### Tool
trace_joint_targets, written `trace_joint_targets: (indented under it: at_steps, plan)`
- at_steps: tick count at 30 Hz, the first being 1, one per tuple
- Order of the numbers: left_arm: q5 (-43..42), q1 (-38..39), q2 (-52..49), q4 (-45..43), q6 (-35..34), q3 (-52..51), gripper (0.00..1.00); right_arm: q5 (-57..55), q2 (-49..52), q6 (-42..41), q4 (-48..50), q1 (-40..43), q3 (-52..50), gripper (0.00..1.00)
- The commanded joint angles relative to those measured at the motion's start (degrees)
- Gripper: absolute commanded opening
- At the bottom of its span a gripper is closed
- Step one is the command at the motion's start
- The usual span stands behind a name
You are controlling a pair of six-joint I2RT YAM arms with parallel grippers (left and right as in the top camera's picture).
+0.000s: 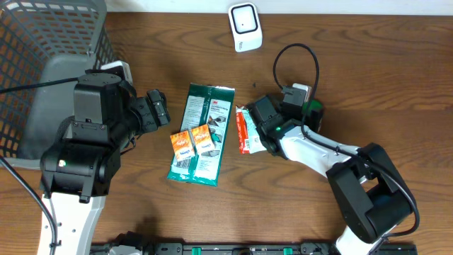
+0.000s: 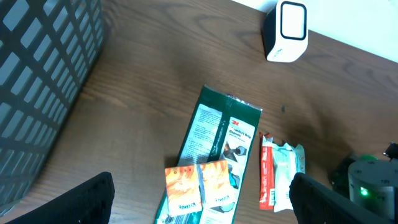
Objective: Scan the item barcode
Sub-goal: 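Carry the jar to the right and set it on the table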
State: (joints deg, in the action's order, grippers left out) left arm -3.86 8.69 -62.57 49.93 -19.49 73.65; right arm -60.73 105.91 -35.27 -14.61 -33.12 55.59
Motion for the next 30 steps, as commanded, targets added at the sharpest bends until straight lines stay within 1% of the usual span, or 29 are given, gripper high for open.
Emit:
trace_joint_targets:
  at_steps: [1, 4, 5, 10, 12, 16, 17, 21, 25, 30]
  plan:
    - [0.92, -0.15, 0.09, 0.13, 0.13, 0.72, 0.90, -1.51, 0.11, 0.02, -0.26, -1.31, -0.13, 0.87]
    - [0.92, -0.15, 0.09, 0.13, 0.13, 0.72, 0.90, -1.49, -0.28, 0.02, -1.66, -1.53, -0.13, 0.95]
    - [0.92, -0.15, 0.09, 0.13, 0.13, 0.72, 0.90, -1.53, -0.52, 0.07, -2.47, -1.53, -0.13, 0.99]
    - [0.92, -0.15, 0.09, 0.13, 0.13, 0.72, 0.90, -1.49, -3.91, 0.28, -7.67, -1.46, -0.11, 0.99]
    - [0.92, -0.15, 0.09, 0.13, 0.13, 0.72, 0.90, 0.55, -7.04, 2.69, -9.31, -1.46, -0.09, 0.99]
    - [0.92, -0.15, 0.09, 0.13, 0.13, 0.72, 0.90, 12.81, -15.85, 13.25, -9.42, -0.87, 0.04, 0.99]
    - [0.92, -0.15, 0.09, 0.13, 0.13, 0.72, 0.90, 17.90, -20.24, 15.85, -9.49, -0.31, 0.20, 0.99]
    - [0.92, -0.15, 0.09, 0.13, 0.13, 0.72, 0.90, 27.78, -31.54, 16.94, -9.53, 2.03, 0.28, 0.99]
    - [0.92, -0.15, 0.09, 0.13, 0.13, 0.72, 0.90, 37.44, -41.53, 16.90, -10.82, 6.82, 0.28, 0.94]
    - [0.92, -0.15, 0.09, 0.13, 0.13, 0.72, 0.90, 45.22, -47.84, 16.87, -16.85, 14.23, 0.28, 0.92]
